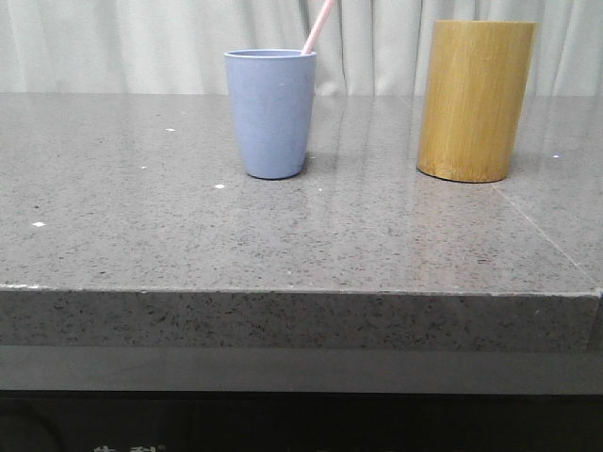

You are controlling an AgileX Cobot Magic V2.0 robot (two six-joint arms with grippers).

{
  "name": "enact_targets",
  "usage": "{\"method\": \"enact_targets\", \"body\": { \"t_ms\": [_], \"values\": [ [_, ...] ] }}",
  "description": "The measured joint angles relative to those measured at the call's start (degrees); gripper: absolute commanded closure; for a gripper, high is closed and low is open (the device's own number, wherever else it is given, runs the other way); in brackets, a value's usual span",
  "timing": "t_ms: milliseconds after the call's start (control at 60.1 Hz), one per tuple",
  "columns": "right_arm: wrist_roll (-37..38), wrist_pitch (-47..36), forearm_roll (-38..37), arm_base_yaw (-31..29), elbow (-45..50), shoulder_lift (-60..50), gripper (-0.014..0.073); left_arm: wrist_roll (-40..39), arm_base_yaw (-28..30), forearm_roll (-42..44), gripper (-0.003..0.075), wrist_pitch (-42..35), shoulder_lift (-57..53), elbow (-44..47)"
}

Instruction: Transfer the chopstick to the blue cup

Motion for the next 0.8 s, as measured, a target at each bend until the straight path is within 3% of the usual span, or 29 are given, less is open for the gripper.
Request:
{"method": "enact_targets", "body": {
  "t_ms": [432, 798],
  "values": [
    [0.0, -0.22, 0.11, 0.0, 0.0, 0.0, 0.0662, 0.0, 0.0, 0.0, 0.0739, 0.0, 0.0, 0.0],
    [-6.88, -0.22, 3.85, 0.0, 0.0, 0.0, 0.0662, 0.0, 0.0, 0.0, 0.0739, 0.0, 0.0, 0.0]
  ]
}}
